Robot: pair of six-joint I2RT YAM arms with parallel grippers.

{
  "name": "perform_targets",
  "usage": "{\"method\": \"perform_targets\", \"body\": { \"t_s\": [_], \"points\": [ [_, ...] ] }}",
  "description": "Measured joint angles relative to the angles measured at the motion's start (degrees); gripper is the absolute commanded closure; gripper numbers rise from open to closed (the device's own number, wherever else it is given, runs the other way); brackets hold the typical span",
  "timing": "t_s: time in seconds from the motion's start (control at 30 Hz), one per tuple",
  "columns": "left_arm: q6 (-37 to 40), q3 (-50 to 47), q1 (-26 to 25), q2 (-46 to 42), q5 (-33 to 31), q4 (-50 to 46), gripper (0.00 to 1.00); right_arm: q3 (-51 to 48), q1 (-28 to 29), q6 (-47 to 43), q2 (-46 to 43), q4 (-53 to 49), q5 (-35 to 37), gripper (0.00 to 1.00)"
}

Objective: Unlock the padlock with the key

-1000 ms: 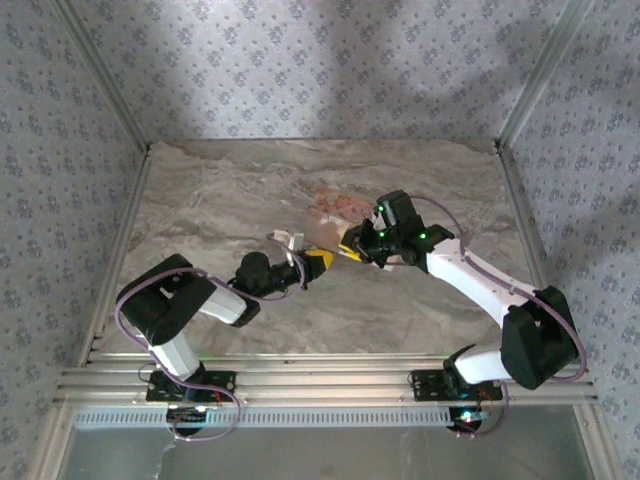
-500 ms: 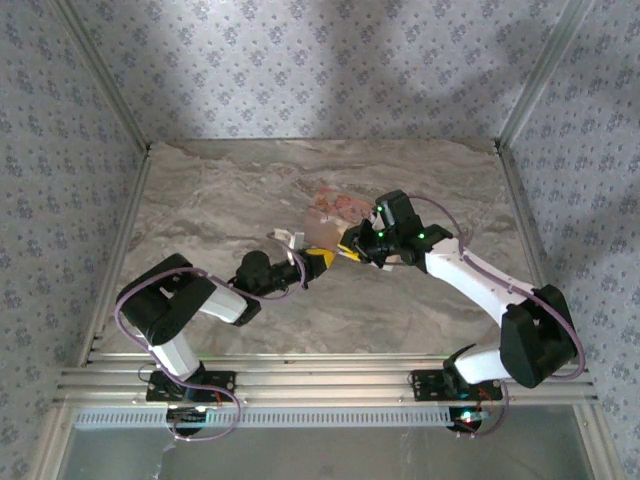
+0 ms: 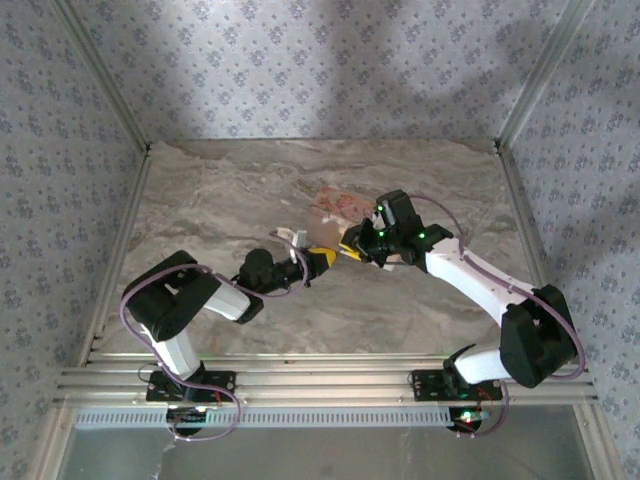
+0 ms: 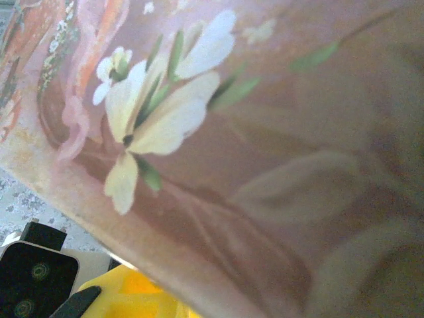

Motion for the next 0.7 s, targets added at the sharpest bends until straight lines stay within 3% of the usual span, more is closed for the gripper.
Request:
{"method": "perform_targets", "body": {
  "t_s": [0.7],
  "points": [
    [-2.3, 2.3, 1.3, 2.9, 1.4, 0.0, 1.0, 0.9, 0.1, -0.9, 2.6, 0.8, -0.4, 1.0]
  ]
}}
